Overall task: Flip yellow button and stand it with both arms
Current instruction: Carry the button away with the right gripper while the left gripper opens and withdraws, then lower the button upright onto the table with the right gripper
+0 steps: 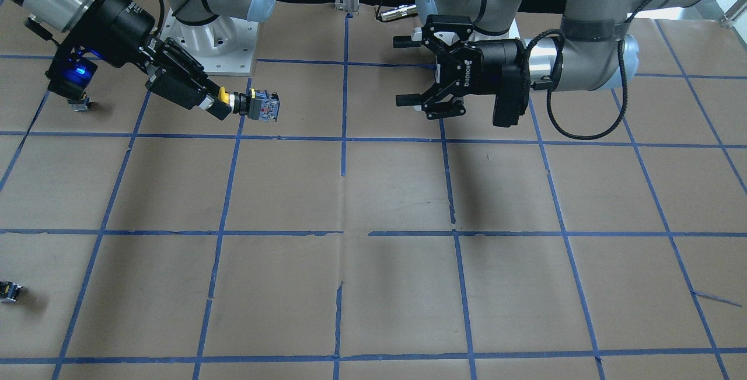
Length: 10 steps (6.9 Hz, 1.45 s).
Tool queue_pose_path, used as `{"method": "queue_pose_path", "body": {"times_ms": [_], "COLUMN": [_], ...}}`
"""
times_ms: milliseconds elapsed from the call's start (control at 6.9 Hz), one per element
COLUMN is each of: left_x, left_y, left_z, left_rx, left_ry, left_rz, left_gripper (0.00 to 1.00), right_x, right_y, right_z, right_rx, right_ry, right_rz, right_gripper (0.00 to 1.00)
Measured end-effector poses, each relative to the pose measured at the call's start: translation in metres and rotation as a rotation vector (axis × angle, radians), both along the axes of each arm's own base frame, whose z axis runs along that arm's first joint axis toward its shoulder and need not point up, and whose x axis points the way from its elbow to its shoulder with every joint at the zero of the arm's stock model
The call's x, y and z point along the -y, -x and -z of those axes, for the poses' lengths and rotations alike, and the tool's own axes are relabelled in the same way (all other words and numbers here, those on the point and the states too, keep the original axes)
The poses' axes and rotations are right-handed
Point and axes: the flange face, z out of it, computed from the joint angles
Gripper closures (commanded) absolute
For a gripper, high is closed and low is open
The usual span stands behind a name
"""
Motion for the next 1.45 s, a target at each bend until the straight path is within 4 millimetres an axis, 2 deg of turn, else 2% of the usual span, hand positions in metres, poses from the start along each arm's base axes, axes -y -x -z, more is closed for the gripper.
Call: {"method": "queue_pose_path", "body": {"times_ms": [145,290,435,725,870,1014,1159,1449], "left_x": [0.004,0.01,0.018,0.033,0.039,0.047,0.055,0.067], "left_y": [-0.032,-0.054,-0.071,-0.098,-0.107,-0.112,-0.108,-0.079], "left_z": [0.011,0.018,0.024,0.034,0.03,0.017,0.0,-0.037], "left_rx": [0.069,0.153,0.287,0.68,0.841,0.972,1.078,1.221], "left_ry": [0.001,0.021,0.049,0.122,0.139,0.15,0.146,0.083], "left_rz": [0.051,0.098,0.154,0.289,0.32,0.313,0.291,0.185], "left_gripper": [0.0,0.0,0.0,0.0,0.0,0.0,0.0,0.0], "right_x": [-0.001,-0.001,-0.004,-0.016,-0.02,-0.026,-0.034,-0.053], "right_y": [0.02,0.046,0.075,0.122,0.143,0.17,0.199,0.247], "right_z": [0.008,0.017,0.03,0.059,0.068,0.078,0.092,0.119], "right_rx": [-0.114,-0.182,-0.236,-0.372,-0.432,-0.474,-0.506,-0.561], "right_ry": [0.075,0.138,0.188,0.271,0.306,0.361,0.427,0.559], "right_rz": [-0.123,-0.234,-0.343,-0.647,-0.788,-0.92,-1.035,-1.258], "right_gripper": [0.85,0.87,0.87,0.87,0.88,0.88,0.88,0.88]}}
